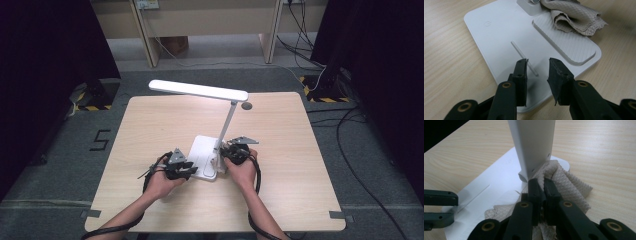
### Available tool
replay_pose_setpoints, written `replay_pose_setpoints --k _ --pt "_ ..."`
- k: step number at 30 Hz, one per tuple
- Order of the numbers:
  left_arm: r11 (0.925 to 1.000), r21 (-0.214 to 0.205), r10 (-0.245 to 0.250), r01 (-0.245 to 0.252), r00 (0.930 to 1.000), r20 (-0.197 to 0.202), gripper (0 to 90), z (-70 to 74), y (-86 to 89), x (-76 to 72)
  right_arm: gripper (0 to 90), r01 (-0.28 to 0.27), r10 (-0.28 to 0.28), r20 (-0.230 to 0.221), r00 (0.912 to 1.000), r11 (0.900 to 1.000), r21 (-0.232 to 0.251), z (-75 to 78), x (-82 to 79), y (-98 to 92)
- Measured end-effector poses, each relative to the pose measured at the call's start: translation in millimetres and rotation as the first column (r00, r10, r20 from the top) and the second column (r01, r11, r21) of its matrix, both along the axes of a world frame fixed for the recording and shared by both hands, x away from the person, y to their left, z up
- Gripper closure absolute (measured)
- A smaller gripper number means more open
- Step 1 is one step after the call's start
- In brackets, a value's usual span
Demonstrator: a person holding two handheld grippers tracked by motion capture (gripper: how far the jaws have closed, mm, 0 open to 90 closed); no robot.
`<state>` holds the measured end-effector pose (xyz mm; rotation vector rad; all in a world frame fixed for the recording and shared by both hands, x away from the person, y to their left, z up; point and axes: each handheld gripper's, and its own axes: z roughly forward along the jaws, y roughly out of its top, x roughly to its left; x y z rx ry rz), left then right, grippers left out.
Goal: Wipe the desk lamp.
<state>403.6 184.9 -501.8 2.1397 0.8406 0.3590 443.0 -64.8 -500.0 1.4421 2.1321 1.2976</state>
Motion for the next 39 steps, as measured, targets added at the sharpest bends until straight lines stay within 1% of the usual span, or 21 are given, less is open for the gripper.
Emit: replay_pose_setpoints --k 2,3,5,6,9,12,14,16,18,19,21,24,26,27,28,30,33,35,36,37,39 --pt "1.0 -0.001 0.001 -0.001 1.0 0.001 67.4 -0.1 -0.1 -0.1 86.0 -0.005 0.005 -0.002 1.0 1.0 -0.001 0.9 1.6 -1.1" --pt "1.0 -0.002 0.002 -0.002 1.0 0.0 67.3 -0.1 0.0 -0.1 86.0 0.003 -0.003 0.001 1.0 1.0 0.004 2.2 3.1 -2.5" --pt "1.0 -0.003 0.003 -0.003 1.0 0.0 67.4 -0.2 0.0 -0.3 86.0 0.02 -0.02 0.019 0.9996 0.9997 0.012 6.5 7.7 -6.7" --pt "1.0 -0.005 0.004 -0.004 1.0 0.0 67.4 -0.3 0.0 -0.5 86.0 0.032 -0.033 0.02 0.9993 0.9993 0.021 9.5 9.7 -7.8" --pt "0.9999 -0.009 0.005 -0.005 1.0 -0.004 67.4 -0.5 0.4 -0.5 86.0 0.053 -0.053 0.05 0.9973 0.9985 0.016 16.9 18.6 -11.2" --pt "1.0 -0.004 0.004 -0.004 1.0 -0.002 67.4 -0.2 0.1 -0.5 86.0 0.067 -0.068 0.057 0.9961 0.9976 0.02 18.8 28.1 -11.6" --pt "0.9999 -0.01 0.006 -0.006 1.0 -0.005 67.4 -0.5 0.4 -0.5 86.0 0.074 -0.075 0.046 0.9961 0.9969 0.027 16.6 33.2 -10.6" --pt "0.9999 -0.013 0.006 -0.006 1.0 -0.008 67.3 -0.6 0.7 -0.2 85.9 0.07 -0.071 0.033 0.9969 0.9972 0.026 13.4 36.4 -8.3" --pt "1.0 -0.007 0.003 -0.003 1.0 -0.007 67.4 -0.2 0.4 0.0 85.9 0.069 -0.069 0.022 0.9974 0.9973 0.026 8.9 40.0 -6.8" --pt "1.0 -0.005 0.002 -0.002 1.0 -0.006 67.4 0.0 0.3 0.0 85.9 0.072 -0.073 0.014 0.9973 0.9967 0.036 7.0 41.6 -6.3" --pt "1.0 -0.001 0.001 -0.001 1.0 -0.003 67.4 0.1 0.0 -0.2 85.8 0.085 -0.085 0.006 0.9964 0.9957 0.036 3.5 45.5 -6.5" --pt "1.0 -0.007 0.001 -0.001 1.0 -0.006 67.4 -0.2 0.1 -0.3 85.7 0.081 -0.081 -0.015 0.9966 0.9957 0.044 -0.1 47.6 -4.3" --pt "1.0 -0.008 0.001 -0.001 1.0 -0.006 67.4 -0.3 0.1 -0.4 85.8 0.077 -0.077 -0.024 0.9968 0.9966 0.028 -2.3 46.6 -3.4" --pt "1.0 -0.007 0.001 -0.001 1.0 -0.006 67.4 -0.2 0.1 -0.4 85.8 0.082 -0.081 -0.029 0.9963 0.9961 0.032 -2.7 45.8 -3.4" --pt "1.0 -0.006 0.0 0.0 1.0 -0.005 67.4 -0.1 -0.1 -0.4 85.8 0.076 -0.075 -0.032 0.9967 0.9967 0.026 -2.6 44.8 -5.0" --pt "1.0 -0.005 -0.002 0.001 1.0 -0.006 67.4 -0.1 0.0 -0.3 85.8 0.068 -0.066 -0.05 0.9966 0.9974 0.025 -1.5 40.4 -5.9" --pt "0.9999 -0.016 0.003 -0.003 0.9999 -0.01 67.4 -0.7 0.6 -0.4 85.9 0.04 -0.039 -0.056 0.9977 0.9992 0.009 -0.2 30.5 -4.6" --pt "0.9998 -0.019 0.006 -0.006 0.9999 -0.011 67.4 -0.9 0.8 -0.4 85.9 0.027 -0.027 -0.066 0.9974 0.9996 0.006 0.3 22.8 -3.4" --pt "0.9998 -0.017 0.006 -0.006 0.9999 -0.012 67.4 -0.8 0.6 -0.4 85.9 0.023 -0.023 -0.075 0.9969 0.9997 0.005 0.9 18.5 -2.3" --pt "0.9999 -0.013 0.004 -0.005 0.9999 -0.011 67.4 -0.5 0.4 -0.4 85.9 0.008 -0.008 -0.074 0.9972 1.0 -0.006 1.3 15.0 -2.4" --pt "1.0 -0.008 0.004 -0.004 1.0 -0.009 67.4 -0.2 -0.1 -0.5 85.9 -0.011 0.01 -0.076 0.997 0.9999 -0.012 1.8 8.1 -1.0"
